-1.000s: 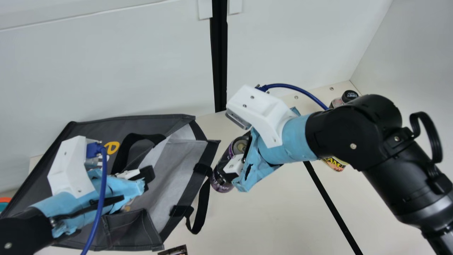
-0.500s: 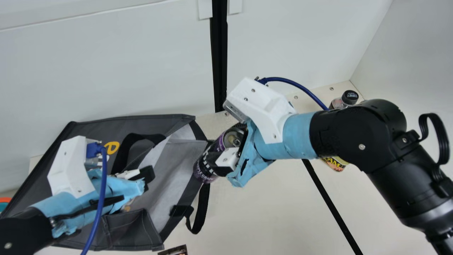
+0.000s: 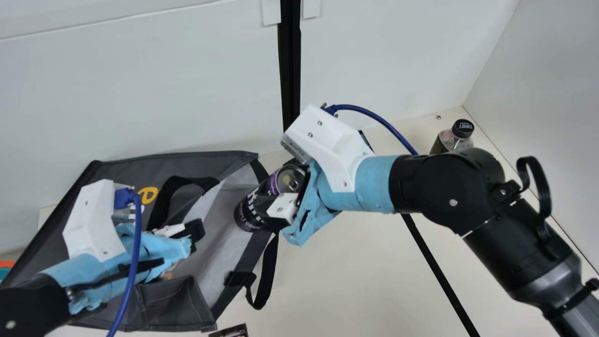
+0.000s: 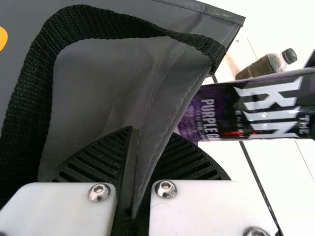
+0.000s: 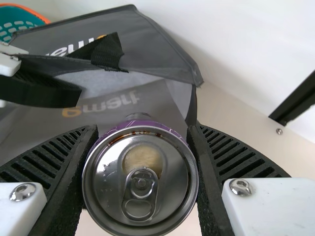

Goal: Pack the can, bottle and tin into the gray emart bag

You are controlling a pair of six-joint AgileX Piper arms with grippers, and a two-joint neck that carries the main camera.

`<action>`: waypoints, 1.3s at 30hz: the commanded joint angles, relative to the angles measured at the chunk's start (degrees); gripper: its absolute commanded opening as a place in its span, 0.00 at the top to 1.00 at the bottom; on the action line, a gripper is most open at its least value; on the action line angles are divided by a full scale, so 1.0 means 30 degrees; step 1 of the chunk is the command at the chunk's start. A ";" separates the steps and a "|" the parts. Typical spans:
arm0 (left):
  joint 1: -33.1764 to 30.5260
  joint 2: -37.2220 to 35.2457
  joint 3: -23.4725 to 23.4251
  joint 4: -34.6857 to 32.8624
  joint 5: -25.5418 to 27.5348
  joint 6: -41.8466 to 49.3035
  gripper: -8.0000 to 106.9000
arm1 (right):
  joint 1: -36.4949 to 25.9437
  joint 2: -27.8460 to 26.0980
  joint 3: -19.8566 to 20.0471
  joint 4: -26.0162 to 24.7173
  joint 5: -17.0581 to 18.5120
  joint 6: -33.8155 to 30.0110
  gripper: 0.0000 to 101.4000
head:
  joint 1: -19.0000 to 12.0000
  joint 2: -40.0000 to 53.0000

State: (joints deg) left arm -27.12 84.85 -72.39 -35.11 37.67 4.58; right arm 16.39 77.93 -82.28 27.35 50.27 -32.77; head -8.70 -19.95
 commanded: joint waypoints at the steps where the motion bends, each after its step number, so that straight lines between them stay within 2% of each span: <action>1: 0.0000 0.0000 0.0000 0.0000 0.0000 0.0000 0.84 | 0.0112 0.0043 0.0253 0.0155 -0.0614 -0.0261 1.00 | -0.0433 -0.0016; 9: 0.0000 0.0000 0.0000 0.0000 0.0000 0.0000 0.84 | 0.0554 0.0496 0.1325 0.1067 -0.2469 -0.1368 1.00 | -0.0433 -0.0016; 20: 0.0000 0.0000 0.0000 0.0000 0.0000 0.0000 0.84 | 0.1225 0.1308 0.2837 0.3316 -0.5216 -0.3995 1.00 | -0.0433 -0.0016; 29: 0.0000 0.0000 0.0000 0.0000 0.0000 0.0000 0.84 | 0.1648 0.2286 0.3602 0.5230 -0.6594 -0.6142 1.00 | -0.0433 -0.0016; 39: 0.0000 0.0000 0.0000 0.0000 0.0000 0.0000 0.84 | 0.2037 0.3714 0.3708 0.7540 -0.7587 -0.8593 1.00 | -0.0433 -0.0016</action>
State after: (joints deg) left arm -27.12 84.85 -72.39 -35.11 37.67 4.58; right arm 22.35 88.63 -71.09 49.25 27.47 -57.58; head -8.70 -19.95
